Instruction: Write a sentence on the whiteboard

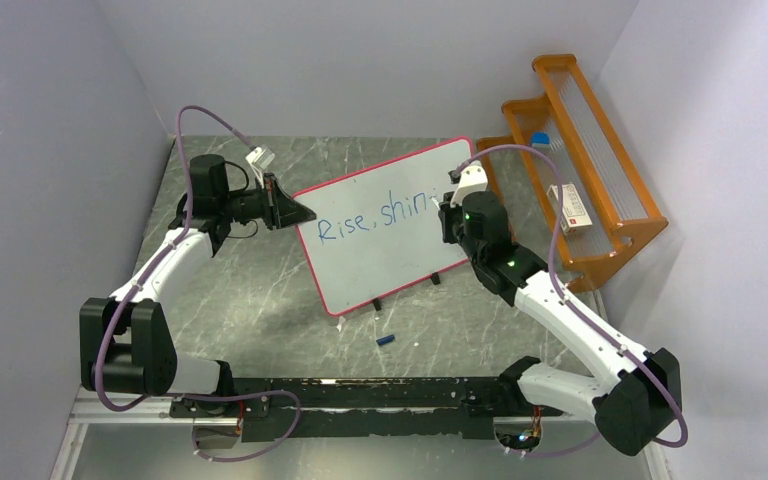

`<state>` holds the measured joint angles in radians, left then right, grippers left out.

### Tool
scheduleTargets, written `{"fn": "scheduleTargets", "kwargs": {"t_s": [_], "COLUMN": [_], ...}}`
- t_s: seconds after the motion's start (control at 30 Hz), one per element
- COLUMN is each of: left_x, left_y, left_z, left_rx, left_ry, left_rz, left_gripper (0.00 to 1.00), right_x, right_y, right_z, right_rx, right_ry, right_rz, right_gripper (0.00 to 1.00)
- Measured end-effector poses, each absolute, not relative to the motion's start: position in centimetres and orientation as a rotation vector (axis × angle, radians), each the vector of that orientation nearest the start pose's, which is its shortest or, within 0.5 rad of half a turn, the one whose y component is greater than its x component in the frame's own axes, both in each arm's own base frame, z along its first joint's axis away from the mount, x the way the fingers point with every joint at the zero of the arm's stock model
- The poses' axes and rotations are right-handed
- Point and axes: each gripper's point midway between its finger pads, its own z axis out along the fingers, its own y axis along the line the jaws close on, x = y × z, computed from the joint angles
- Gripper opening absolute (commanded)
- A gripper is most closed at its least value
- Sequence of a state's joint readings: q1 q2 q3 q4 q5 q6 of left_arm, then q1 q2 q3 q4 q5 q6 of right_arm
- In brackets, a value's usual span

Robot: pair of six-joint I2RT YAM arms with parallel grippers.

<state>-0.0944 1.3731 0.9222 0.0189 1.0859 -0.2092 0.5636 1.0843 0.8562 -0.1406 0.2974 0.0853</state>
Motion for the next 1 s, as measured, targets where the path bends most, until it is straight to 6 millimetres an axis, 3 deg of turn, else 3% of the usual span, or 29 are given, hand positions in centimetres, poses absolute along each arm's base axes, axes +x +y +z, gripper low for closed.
{"fn": "scheduleTargets", "kwargs": {"t_s": [1.0], "left_x": [31.57], "left_y": [-19.00], "left_z": [22.06], "left_rx": [0.602], "left_ry": [1.871], "left_rz": [-1.271], "left_gripper": [0.05], "right_x": [33.74], "right_y": [14.66], "right_z": [21.75], "right_rx": [-0.238], "right_ry": [1.918], "right_rz": [0.106], "right_gripper": [0.00]}}
